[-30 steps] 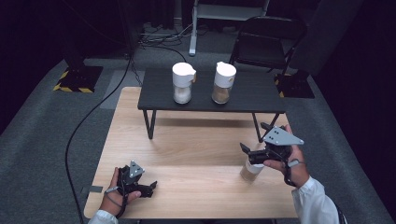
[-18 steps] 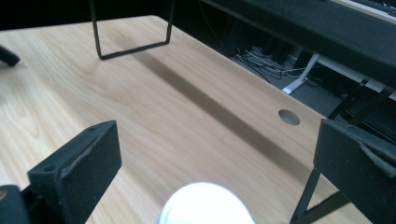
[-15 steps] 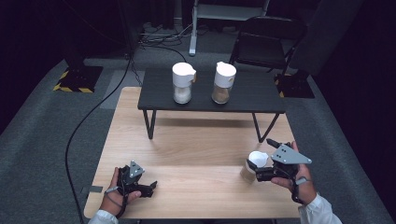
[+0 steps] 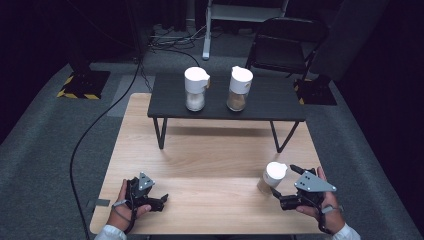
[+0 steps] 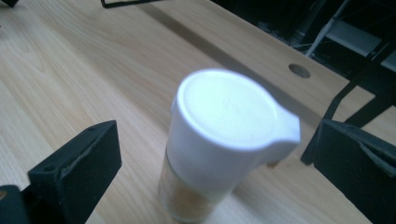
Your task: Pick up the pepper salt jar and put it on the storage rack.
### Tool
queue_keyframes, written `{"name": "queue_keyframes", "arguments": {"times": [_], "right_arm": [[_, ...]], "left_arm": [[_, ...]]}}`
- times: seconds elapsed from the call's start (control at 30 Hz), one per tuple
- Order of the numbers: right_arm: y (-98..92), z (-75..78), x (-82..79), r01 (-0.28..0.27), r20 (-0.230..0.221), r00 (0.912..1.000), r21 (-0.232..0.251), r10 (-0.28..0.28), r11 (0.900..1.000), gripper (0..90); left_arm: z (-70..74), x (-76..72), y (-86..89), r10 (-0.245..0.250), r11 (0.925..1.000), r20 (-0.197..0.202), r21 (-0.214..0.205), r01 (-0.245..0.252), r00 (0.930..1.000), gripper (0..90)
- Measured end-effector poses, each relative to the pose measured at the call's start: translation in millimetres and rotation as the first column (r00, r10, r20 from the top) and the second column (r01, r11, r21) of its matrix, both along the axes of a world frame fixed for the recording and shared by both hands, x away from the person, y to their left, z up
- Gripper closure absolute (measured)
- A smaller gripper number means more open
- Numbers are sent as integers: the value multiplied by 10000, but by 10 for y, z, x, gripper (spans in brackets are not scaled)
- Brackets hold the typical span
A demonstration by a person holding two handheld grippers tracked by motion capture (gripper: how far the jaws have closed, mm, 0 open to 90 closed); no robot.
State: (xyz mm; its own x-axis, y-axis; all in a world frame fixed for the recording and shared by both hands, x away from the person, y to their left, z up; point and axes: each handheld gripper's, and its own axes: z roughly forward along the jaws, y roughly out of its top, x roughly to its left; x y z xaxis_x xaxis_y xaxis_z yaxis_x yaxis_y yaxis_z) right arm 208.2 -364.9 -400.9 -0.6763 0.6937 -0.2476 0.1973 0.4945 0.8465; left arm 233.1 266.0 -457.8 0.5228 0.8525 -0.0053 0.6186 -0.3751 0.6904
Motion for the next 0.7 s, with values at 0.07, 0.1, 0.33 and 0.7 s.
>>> {"name": "queue_keyframes", "arguments": {"times": [0.07, 0.1, 0.33, 0.7], "right_arm": [[-16, -41, -30, 77, 58, 10000, -134, -76, 9999, 5], [-27, -52, -30, 67, 12, 10000, -147, -67, 9999, 5], [-121, -224, -4, 326, -491, 9982, -317, -342, 9990, 5], [-219, -457, 76, 1179, -1105, 9861, -640, -1245, 9910, 5]], "left_arm": [[0, 0, 0, -2, 10000, -2, 1, 2, 10000, 2], [0, 0, 0, 2, 10000, 1, -1, -2, 10000, 2], [0, -2, -1, 10, 10000, 1, 1, -10, 10000, 2], [0, -2, -2, 11, 10000, 3, 3, -11, 10000, 2]]}}
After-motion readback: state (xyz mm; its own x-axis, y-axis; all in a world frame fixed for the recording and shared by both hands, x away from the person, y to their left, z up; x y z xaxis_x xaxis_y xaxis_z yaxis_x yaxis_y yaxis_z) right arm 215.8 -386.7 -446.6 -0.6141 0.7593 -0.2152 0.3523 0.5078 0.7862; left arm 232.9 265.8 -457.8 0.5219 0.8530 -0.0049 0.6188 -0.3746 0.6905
